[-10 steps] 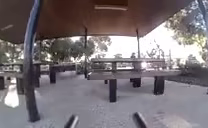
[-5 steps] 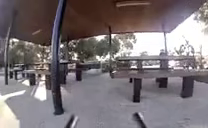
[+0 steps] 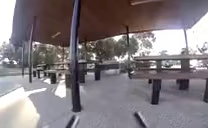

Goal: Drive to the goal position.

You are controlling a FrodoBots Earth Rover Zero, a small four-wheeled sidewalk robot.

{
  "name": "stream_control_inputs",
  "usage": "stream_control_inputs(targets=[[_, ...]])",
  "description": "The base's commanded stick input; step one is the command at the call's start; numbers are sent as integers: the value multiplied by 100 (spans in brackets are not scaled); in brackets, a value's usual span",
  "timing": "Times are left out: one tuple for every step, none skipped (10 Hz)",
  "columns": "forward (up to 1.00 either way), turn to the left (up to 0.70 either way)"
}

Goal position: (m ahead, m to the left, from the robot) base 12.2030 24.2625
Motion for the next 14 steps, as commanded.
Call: stream_control_inputs(targets=[[0, 70], [0, 70], [0, 70], [0, 70], [0, 70], [0, 70], [0, 70], [0, 70], [0, 70], [0, 70], [0, 70], [0, 70], [0, 70], [0, 70]])
